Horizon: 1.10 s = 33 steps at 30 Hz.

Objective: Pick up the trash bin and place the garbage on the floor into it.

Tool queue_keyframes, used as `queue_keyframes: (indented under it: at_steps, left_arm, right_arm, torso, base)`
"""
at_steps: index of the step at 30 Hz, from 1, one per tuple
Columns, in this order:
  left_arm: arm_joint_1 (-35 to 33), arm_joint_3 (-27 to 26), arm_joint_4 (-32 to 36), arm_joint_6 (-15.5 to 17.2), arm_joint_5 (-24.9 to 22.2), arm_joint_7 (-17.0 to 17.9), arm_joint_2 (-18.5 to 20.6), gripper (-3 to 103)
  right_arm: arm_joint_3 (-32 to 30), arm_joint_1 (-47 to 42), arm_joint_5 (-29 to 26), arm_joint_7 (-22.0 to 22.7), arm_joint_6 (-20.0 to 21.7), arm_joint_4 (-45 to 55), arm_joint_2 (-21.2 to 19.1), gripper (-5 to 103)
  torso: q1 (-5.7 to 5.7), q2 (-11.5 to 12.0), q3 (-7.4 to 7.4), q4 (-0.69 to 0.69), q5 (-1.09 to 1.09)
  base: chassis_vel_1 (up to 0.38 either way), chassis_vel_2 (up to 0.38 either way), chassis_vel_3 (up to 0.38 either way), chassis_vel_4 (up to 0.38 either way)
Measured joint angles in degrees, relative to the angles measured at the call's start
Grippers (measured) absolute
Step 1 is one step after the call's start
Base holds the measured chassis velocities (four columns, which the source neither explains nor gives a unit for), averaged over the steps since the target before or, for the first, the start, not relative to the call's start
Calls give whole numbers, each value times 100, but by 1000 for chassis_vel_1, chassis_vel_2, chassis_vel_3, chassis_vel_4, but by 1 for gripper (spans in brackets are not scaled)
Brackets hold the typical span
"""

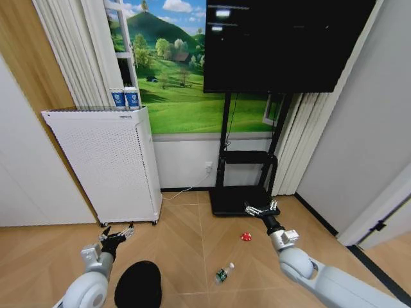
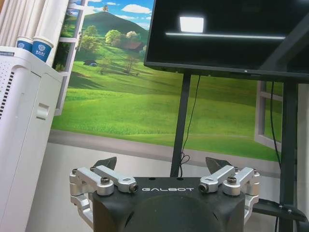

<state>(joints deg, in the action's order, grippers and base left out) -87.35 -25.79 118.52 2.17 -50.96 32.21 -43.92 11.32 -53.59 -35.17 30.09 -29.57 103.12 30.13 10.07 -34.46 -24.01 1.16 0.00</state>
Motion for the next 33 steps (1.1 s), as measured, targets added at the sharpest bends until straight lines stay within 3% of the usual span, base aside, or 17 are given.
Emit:
queue_keyframes:
  at_steps: [6,15,33]
  left_arm:
    - [-594,-134,30,-94,209,-155,-308,100]
    - [-968,-239,-78,-222,493,-255,-732,100]
    - [-1654,110,-552,-554,1233,-427,-1770,100]
  right_arm:
    - [-20,-29,0,38,-2,-41,20,100]
    - [-21,-114,88,38,-33,-145,97,100]
    - [64,-98,180,5,-94,-466,238,100]
  torso:
    - [-78,193,115,-1,0]
    - [-160,398,239,0,0]
    - [-330,844,515,0,0]
  base:
    - [0,0,0,0]
    - [0,0,0,0]
    - [0,0,0,0]
